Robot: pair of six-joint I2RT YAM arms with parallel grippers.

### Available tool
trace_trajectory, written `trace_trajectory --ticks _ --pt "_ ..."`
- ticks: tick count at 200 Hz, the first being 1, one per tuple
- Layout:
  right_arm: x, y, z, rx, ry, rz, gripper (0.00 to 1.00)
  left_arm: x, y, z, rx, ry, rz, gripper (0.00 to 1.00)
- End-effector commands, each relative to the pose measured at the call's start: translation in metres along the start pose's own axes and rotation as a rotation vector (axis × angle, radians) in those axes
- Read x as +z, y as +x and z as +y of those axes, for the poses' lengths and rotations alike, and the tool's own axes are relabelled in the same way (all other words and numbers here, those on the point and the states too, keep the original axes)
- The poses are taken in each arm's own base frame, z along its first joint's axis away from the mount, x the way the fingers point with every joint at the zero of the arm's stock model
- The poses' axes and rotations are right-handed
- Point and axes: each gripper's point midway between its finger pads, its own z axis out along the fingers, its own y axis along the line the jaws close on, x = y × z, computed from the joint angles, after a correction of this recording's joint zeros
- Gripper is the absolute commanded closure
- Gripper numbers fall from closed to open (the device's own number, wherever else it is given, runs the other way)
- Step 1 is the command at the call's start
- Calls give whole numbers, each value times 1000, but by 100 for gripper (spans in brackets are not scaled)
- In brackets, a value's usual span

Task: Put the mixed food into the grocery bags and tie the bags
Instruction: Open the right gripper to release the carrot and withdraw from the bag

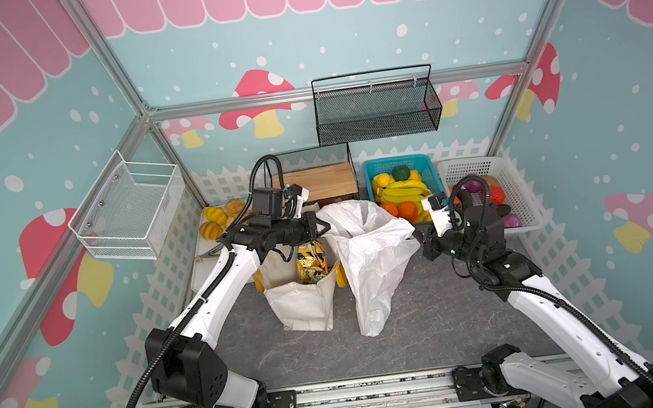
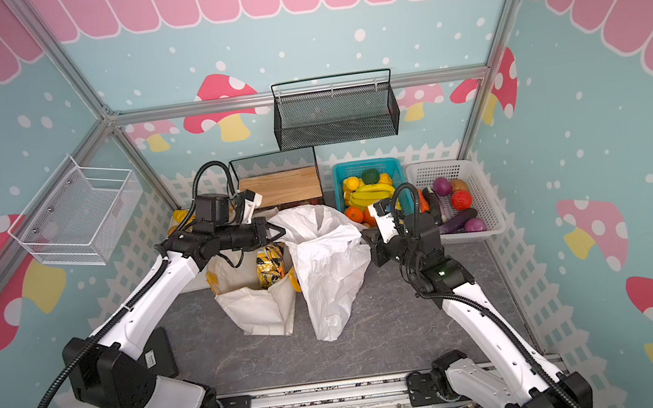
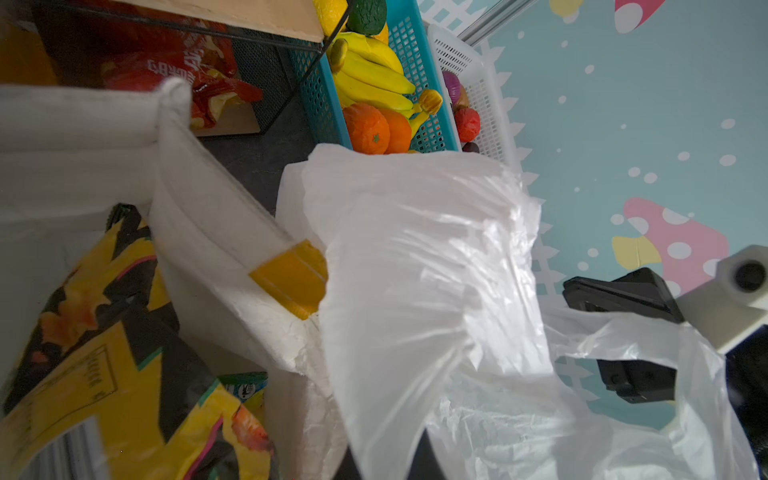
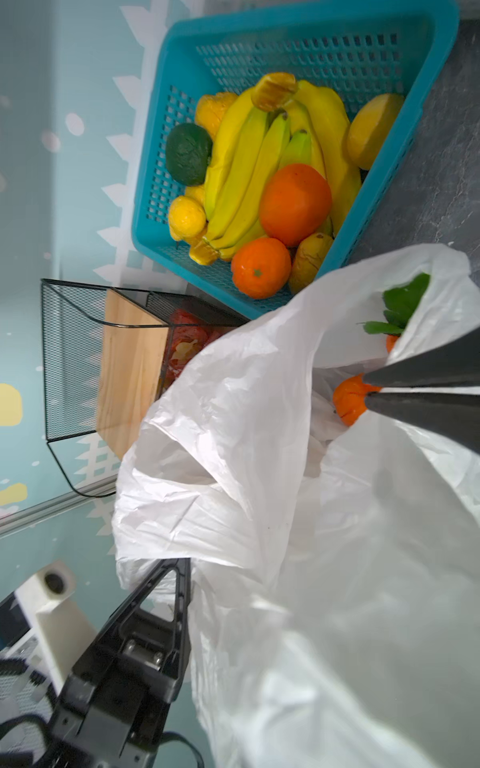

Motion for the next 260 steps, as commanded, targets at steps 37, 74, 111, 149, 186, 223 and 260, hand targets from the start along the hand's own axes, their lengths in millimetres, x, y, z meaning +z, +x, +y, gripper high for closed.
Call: trace_trajectory --ticks 37,74,111,149,186,223,260 --pt "10 44 -62 9 321 164 48 -4 0 -6 5 21 -6 100" --pt "46 43 -58 46 238 131 44 -1 1 -6 -3 26 4 100" --pt "63 44 -73 25 278 151 84 -2 2 -6 -2 25 2 100" --pt "35 16 -29 -22 91 79 95 -4 1 -7 15 22 -6 100" --pt "9 -1 36 -7 -241 29 96 -10 -5 -3 11 12 -24 100" --pt "23 23 0 22 -55 124 91 -8 -3 0 -1 9 -15 100" --pt "21 12 -23 27 62 125 65 -4 0 2 -6 0 3 100"
